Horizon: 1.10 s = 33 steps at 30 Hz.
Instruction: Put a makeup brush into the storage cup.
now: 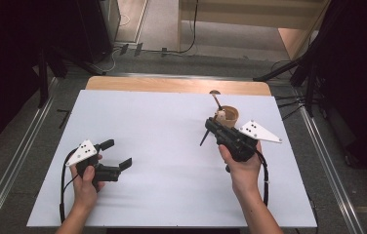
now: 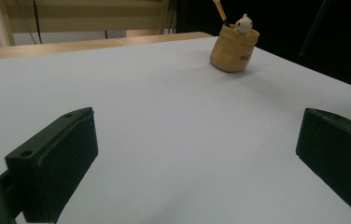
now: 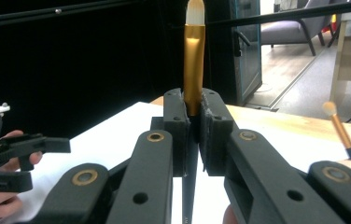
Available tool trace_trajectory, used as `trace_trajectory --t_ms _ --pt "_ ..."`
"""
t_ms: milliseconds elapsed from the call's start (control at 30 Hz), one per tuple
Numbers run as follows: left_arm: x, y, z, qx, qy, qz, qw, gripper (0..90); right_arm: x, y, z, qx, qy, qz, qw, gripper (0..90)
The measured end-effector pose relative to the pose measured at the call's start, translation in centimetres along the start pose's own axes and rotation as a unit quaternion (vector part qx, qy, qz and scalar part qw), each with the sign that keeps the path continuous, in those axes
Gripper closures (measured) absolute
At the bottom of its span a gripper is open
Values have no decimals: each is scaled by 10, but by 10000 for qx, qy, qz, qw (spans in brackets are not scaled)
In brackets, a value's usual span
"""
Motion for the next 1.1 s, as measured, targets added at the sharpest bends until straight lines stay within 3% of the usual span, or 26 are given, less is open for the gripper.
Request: trace_trajectory --t_ms 467,567,800,1100 --pt "20 7 30 -101 -320 139 9993 0 -17 -9 7 -17 193 137 9997 842" --pt "21 10 32 -19 -398 28 9992 0 -19 -11 9 -25 181 83 9998 843" --pt "24 10 42 -81 -443 99 9989 0 -28 -14 17 38 242 120 9996 843" --pt "31 14 46 -77 -501 123 9986 0 -47 -25 26 54 508 125 9986 842"
Point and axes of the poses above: each handheld gripper's, and its own axes: z roughly backward along the jaws, y roughly out of its underside, x roughly to its left, the point moved 10 cm from there along -z, roughly forward along the jaws, and after that the axes turned 3 degrees about x, right-handed, at the moved point
